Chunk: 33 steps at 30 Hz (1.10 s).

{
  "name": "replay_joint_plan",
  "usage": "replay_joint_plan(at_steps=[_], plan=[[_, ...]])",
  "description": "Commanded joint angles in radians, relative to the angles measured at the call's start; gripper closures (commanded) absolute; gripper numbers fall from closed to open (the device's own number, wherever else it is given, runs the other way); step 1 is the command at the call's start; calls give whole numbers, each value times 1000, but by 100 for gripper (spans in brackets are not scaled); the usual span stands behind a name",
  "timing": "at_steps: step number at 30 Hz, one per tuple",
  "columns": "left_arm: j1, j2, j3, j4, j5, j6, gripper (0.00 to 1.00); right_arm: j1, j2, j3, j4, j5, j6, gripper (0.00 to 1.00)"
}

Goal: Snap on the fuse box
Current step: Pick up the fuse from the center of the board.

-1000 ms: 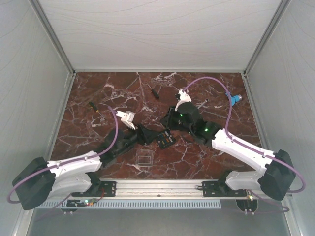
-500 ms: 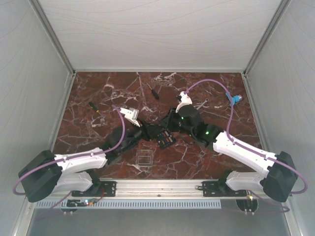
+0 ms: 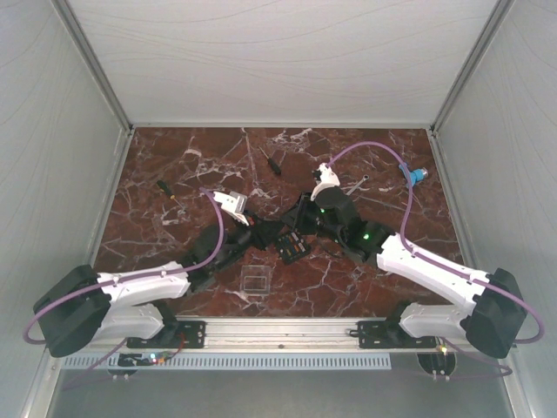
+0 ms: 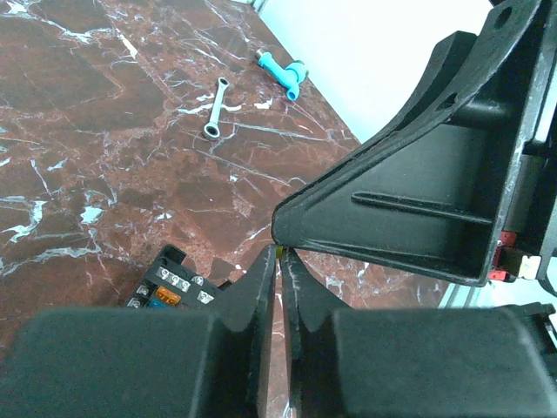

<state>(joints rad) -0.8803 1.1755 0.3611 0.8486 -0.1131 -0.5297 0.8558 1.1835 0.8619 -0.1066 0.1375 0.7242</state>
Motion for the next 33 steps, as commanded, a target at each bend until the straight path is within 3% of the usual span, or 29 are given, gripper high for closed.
replay_joint_plan(at_steps=[1,8,13,21,27,33], plan=[[-5,-4,41,76,-13,31,98,11,-27,-12,41,15,19,81],[-4,-22,8,72,-17,62,100,6,-33,-19,51,8,-35,73],[15,-62,-22,50,83,153,100,-68,-77,-21,67,-141,-206,66],[264,-128,-68,80,567,105,100,-275,-161,-55,96,-597,-529,56],[358,-112,-45,116,895,81,100,-285,-139,-4,49,-852,-672,54],[388,-89,-15,145,1073,62,100,-273,-87,43,-1,-1018,-747,54]])
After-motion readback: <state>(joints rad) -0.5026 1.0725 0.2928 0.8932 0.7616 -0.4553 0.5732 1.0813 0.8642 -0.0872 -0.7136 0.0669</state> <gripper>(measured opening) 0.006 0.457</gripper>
